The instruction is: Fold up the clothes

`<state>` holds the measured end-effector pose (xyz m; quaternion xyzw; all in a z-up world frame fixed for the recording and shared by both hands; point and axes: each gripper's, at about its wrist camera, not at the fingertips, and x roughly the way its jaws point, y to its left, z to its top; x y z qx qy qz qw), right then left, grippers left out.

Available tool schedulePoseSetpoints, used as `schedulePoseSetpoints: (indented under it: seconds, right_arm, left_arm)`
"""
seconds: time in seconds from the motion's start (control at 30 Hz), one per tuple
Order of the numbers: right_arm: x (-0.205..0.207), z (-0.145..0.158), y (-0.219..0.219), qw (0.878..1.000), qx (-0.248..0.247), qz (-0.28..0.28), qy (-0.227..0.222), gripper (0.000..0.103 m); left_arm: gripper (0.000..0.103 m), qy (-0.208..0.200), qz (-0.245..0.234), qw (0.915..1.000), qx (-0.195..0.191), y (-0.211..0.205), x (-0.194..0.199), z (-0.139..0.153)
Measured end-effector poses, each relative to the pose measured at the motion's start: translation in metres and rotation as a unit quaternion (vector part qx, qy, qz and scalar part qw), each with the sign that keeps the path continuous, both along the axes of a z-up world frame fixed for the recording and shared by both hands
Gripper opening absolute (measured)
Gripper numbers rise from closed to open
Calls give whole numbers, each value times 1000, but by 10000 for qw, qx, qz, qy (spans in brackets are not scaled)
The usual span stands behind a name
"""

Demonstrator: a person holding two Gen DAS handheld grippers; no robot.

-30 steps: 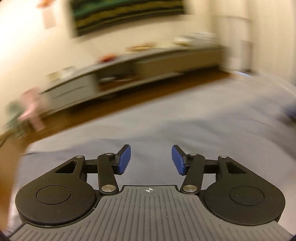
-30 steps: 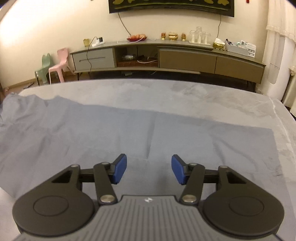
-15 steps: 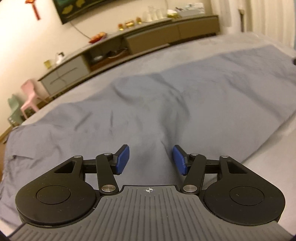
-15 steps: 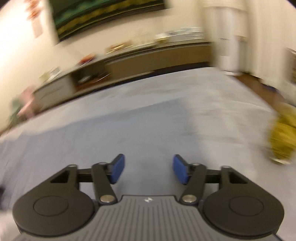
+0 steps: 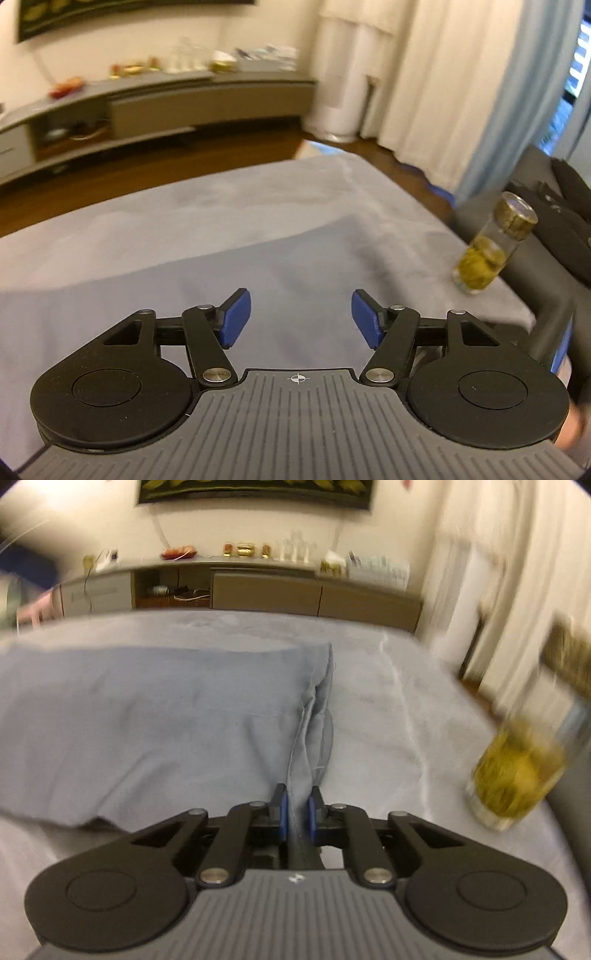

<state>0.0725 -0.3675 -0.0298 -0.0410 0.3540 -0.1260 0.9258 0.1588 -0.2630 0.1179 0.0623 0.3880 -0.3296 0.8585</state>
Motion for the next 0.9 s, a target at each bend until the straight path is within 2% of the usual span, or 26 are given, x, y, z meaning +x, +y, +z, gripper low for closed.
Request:
schedulePoseSetpoints:
  seconds: [0.13,0.23,0.27,0.3,0.33,0.37,0.4,0.43,0.47,0.5,0.53,0.57,0.63,0.7,0.73,0.8,0.87,0.9]
  right_arm:
    - [-10,9,28,9951,-933,274,-185,10]
    - [-14,11,42,9893,-1353,483,-243,10]
    - [-15,11,47,9868,-1501,549,-265,9]
    - [-16,11,51,9849,-1593,614,-285,10]
    - [-17,12,53,9843,-1592,679,-332,10]
    - [-18,13,54,9838,-1585,743,-381,10]
    - [-20,14,56,9832,-1578,807,-430,11]
    - [-23,18,56,9832,-1478,910,-558,13]
    - [-28,24,54,9841,-1245,1056,-704,20]
    - [-34,34,48,9857,-711,1292,-810,30]
    - [-40,44,41,9839,-158,1528,-911,34]
    - [-44,53,33,9790,466,1705,-1017,40]
    - [-49,67,15,9595,1653,1931,-1217,40]
    - [-45,71,3,9420,2412,1947,-1285,40]
    - [-39,69,2,9395,2590,1881,-1222,40]
    - [-24,63,7,9428,2705,1681,-983,32]
    - [-8,54,20,9514,2610,1471,-710,28]
    - [1,49,25,9573,2453,1420,-572,25]
  left_arm:
    - [57,29,-578,9975,397,-84,10,-20]
    - [57,-52,-742,9924,979,-129,14,-45]
    - [54,-86,-723,9904,1178,-138,15,-54]
    - [46,-104,-664,9888,1334,-142,17,-63]
    - [17,-91,-598,9874,1463,-142,20,-69]
    - [6,-28,-506,9882,1448,-136,24,-73]
    - [2,48,-394,9910,1276,-126,26,-74]
    - [0,45,-288,9938,1069,-114,26,-70]
    - [0,-1,-168,9961,863,-99,26,-64]
    - [0,-8,-38,9978,663,-81,26,-57]
    - [0,54,88,9990,431,-60,29,-51]
    - [0,131,241,9993,245,-38,33,-47]
    - [0,270,583,9979,60,5,41,-47]
    - [1,485,875,9950,27,43,50,-60]
    - [4,640,1032,9926,-34,58,54,-68]
    - [8,914,1285,9871,-272,84,60,-86]
    - [33,1136,1570,9792,-602,103,59,-99]
    - [37,1251,1650,9750,-802,109,57,-105]
